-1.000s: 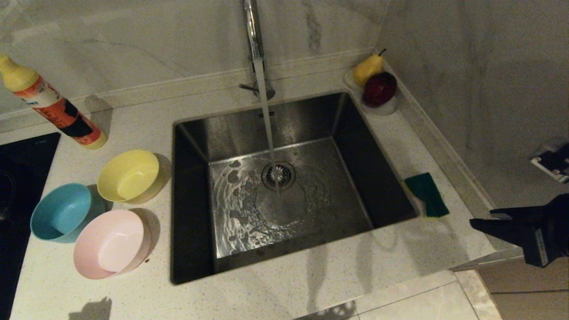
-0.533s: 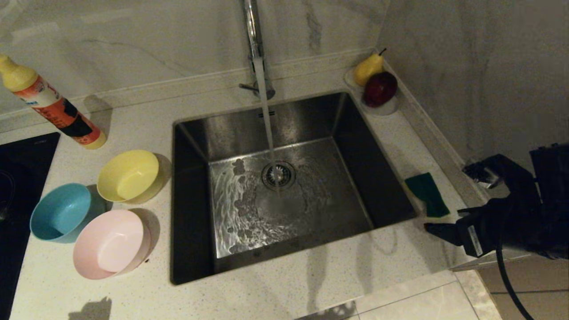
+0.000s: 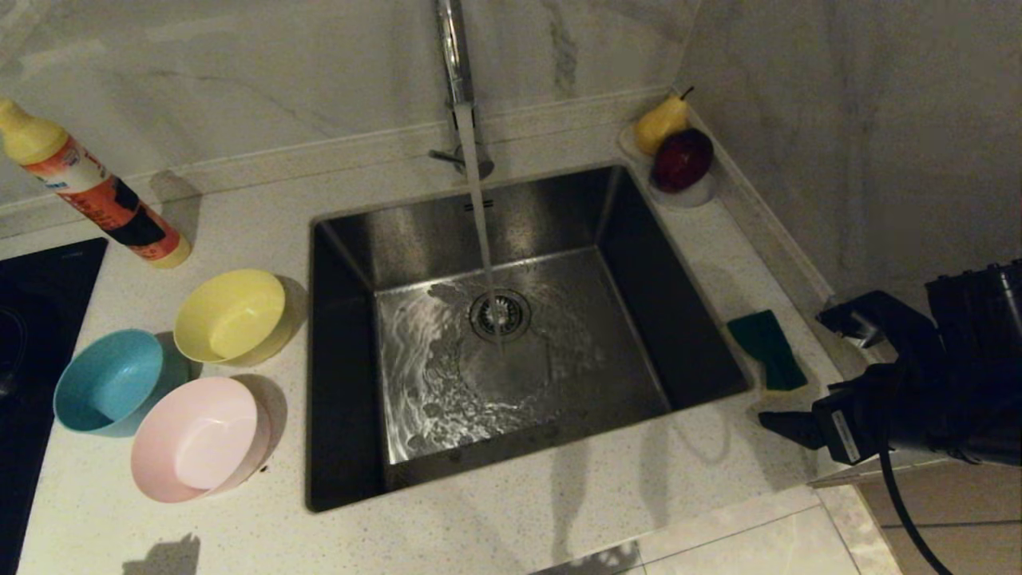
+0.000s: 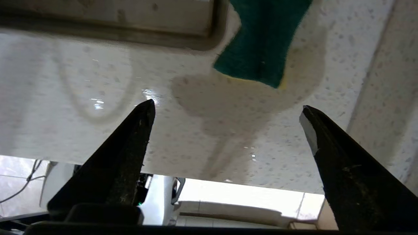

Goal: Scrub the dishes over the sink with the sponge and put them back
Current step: Pick up a bowl and the sponge

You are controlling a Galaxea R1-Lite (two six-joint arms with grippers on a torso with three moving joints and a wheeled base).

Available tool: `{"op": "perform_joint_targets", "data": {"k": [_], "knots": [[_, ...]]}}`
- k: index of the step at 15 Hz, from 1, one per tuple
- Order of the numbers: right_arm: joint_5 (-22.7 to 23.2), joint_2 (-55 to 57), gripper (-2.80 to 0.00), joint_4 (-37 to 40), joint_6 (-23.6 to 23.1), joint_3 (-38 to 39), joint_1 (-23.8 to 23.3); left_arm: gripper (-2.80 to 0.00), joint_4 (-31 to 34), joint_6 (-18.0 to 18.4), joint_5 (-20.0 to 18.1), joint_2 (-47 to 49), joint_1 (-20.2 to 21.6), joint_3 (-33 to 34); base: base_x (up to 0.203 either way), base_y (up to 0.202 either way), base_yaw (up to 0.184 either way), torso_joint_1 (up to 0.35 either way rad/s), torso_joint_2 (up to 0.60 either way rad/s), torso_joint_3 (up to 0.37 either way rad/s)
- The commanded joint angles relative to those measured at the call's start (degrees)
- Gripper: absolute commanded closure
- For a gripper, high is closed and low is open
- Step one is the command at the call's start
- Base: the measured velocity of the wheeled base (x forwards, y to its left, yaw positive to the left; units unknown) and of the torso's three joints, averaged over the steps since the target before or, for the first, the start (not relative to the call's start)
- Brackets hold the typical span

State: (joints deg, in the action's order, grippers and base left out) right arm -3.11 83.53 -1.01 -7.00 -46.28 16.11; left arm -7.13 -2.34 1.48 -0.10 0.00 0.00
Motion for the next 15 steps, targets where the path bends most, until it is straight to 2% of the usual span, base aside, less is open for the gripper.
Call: {"op": "perform_joint_targets", "data": {"k": [1, 8, 15], "knots": [[0.12, 0.76, -2.80, -0.04, -0.21, -0.47, -0.46, 0.00, -0.08, -0.03, 0.02, 0.10, 0.00, 2.29, 0.000, 0.000, 0.000, 0.000, 0.00, 0.000], [0.21, 1.29, -2.80, -0.05, -1.80, 0.14, -1.17, 0.00, -0.08, -0.03, 0.02, 0.19, 0.00, 2.29, 0.000, 0.000, 0.000, 0.000, 0.00, 0.000], [0.21, 2.96, -2.80, -4.52, -2.93, 1.11, -1.34, 0.00, -0.08, -0.03, 0.02, 0.16, 0.00, 2.29, 0.000, 0.000, 0.000, 0.000, 0.00, 0.000]]}}
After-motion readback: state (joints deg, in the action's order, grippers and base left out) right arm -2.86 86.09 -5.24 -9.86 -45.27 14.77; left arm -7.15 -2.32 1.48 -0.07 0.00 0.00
